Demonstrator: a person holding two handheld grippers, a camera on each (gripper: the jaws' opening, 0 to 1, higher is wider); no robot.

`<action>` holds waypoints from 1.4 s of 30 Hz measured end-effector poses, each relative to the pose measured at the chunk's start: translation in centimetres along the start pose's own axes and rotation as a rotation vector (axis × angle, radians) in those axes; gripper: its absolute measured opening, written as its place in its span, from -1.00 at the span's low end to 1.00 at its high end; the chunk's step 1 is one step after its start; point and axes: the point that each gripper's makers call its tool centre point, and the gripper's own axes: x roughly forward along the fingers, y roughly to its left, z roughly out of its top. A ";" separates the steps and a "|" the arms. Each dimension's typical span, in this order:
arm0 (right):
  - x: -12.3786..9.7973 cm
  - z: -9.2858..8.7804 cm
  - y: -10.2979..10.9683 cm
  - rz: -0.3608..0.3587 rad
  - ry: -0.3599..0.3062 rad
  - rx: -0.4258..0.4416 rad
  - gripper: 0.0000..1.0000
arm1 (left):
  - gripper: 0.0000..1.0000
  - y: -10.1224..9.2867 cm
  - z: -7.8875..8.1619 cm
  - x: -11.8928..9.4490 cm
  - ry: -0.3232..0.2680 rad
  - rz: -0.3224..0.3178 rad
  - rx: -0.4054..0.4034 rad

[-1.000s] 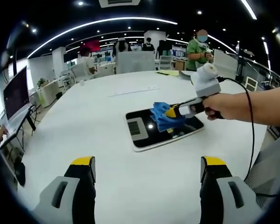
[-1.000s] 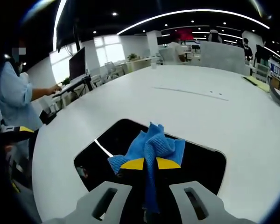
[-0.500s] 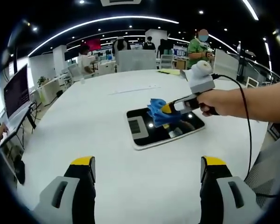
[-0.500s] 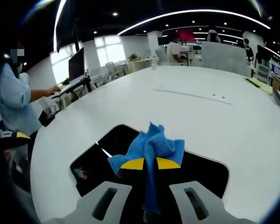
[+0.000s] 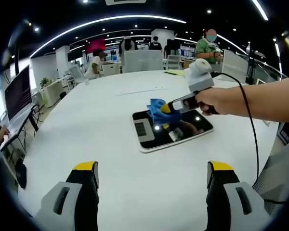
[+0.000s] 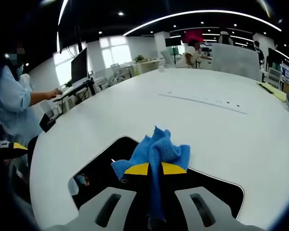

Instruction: Wipe the mirror surface with the cleaning cloth until all visible marks leave the cleaned area.

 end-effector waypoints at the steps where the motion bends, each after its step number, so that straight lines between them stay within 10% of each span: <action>1: 0.1 0.0 0.2 0.002 0.000 -0.001 -0.94 | 0.88 0.0 0.0 0.0 0.002 0.000 -0.002; 42: 2.3 1.2 1.9 0.040 0.002 -0.023 -0.94 | 0.88 0.4 -0.2 -0.1 0.006 0.012 -0.015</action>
